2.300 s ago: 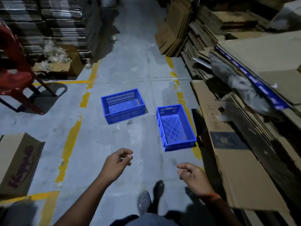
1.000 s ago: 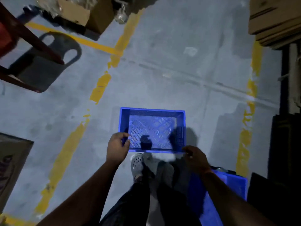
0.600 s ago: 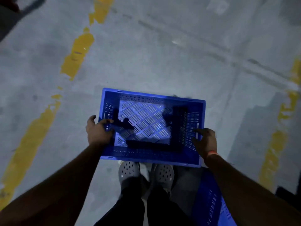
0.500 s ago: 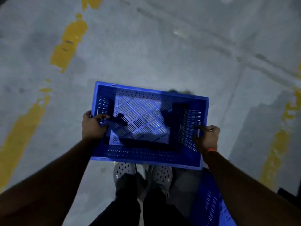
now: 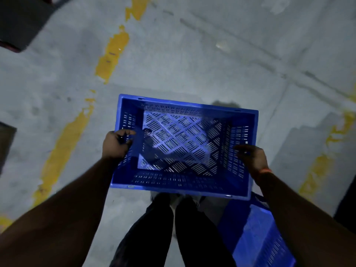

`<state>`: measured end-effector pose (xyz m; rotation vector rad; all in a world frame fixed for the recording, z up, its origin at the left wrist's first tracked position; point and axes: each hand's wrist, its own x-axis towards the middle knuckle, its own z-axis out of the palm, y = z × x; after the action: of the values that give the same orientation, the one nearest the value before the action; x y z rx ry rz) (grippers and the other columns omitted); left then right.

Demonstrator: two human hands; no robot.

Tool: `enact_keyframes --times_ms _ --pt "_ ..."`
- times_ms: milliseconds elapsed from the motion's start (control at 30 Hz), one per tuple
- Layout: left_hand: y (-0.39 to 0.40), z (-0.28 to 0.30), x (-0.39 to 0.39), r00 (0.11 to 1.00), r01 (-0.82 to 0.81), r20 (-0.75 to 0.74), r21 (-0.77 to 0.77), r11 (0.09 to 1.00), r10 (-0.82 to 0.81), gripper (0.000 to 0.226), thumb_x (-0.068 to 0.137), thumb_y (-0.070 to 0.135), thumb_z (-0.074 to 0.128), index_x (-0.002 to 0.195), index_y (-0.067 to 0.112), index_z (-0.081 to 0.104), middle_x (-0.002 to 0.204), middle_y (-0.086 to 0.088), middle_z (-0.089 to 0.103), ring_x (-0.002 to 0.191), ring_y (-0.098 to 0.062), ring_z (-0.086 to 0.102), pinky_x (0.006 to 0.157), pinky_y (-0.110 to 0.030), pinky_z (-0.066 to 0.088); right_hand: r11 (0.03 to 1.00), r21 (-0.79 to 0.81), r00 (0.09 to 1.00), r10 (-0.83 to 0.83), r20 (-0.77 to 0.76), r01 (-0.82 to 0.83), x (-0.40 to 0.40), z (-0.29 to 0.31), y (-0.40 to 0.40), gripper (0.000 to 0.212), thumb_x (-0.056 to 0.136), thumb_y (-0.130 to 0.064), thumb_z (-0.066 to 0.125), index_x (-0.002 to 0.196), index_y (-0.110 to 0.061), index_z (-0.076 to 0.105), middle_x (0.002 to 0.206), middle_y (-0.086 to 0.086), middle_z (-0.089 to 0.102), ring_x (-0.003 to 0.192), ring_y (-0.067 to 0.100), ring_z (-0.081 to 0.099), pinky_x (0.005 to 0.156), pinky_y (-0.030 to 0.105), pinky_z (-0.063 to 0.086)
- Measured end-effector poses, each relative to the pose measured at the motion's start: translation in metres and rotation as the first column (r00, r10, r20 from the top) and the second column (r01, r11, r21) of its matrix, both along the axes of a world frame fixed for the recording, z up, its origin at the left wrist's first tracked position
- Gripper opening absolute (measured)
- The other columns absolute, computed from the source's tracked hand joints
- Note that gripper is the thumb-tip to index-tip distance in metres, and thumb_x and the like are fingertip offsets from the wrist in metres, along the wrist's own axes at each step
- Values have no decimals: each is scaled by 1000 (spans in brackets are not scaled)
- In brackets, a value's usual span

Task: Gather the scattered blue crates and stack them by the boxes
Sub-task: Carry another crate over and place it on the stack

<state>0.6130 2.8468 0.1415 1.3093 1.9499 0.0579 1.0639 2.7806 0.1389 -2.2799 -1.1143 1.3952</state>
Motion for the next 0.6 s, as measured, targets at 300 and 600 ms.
enact_keyframes --times_ms 300,600 --pt "-54 268 -8 994 -93 -36 146 985 99 17 84 16 74 92 31 73 69 -6 68 55 -14 55 57 -25 36 955 114 960 265 89 -274 26 238 5 26 72 -34 72 90 -53 71 85 3 75 78 28 70 74 46 56" --pt "-181 419 -25 933 -344 -12 269 900 360 19 83 19 75 99 30 73 54 -5 60 42 -1 54 45 -10 35 819 263 859 503 95 -509 -20 406 10 22 79 -7 75 92 -24 76 87 -5 72 73 -4 61 77 21 48"
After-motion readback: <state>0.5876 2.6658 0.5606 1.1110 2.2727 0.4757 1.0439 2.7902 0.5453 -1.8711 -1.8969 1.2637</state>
